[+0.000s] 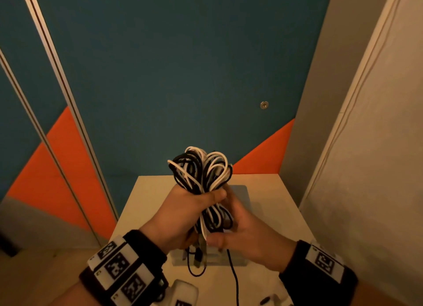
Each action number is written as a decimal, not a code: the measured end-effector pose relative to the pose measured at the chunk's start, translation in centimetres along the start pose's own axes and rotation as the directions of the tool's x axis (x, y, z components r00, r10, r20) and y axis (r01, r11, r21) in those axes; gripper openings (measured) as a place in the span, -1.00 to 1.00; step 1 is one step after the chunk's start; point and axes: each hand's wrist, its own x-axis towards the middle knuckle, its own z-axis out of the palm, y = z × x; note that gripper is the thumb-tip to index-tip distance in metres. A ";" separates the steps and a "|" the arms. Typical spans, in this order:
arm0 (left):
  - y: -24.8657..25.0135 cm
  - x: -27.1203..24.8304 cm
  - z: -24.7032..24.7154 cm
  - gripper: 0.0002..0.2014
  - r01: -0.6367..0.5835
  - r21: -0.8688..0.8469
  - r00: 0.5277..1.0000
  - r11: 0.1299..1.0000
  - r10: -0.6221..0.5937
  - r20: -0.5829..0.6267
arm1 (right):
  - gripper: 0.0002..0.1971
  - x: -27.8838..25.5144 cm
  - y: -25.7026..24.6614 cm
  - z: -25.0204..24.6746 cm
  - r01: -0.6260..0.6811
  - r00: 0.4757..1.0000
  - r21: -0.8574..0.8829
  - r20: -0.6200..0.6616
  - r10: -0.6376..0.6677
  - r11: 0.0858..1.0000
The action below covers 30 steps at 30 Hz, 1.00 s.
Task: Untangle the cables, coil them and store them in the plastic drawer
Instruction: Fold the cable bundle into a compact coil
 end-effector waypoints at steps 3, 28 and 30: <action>0.2 0.3 -0.4 -0.78 -0.011 0.058 0.998 0.998 0.015 -0.065 | 0.08 -1.0 1.8 -0.1 -0.193 0.981 0.058 0.046 0.190 0.980; -1.5 -0.2 0.6 -0.89 -0.060 0.149 0.974 0.987 0.025 0.225 | -0.75 1.4 -3.9 0.0 0.060 0.901 0.488 -0.402 0.163 0.871; -1.4 0.0 0.5 -0.94 -0.044 0.133 0.981 0.990 0.018 0.195 | -0.75 1.3 -3.9 -0.2 0.060 0.912 0.461 -0.385 0.139 0.885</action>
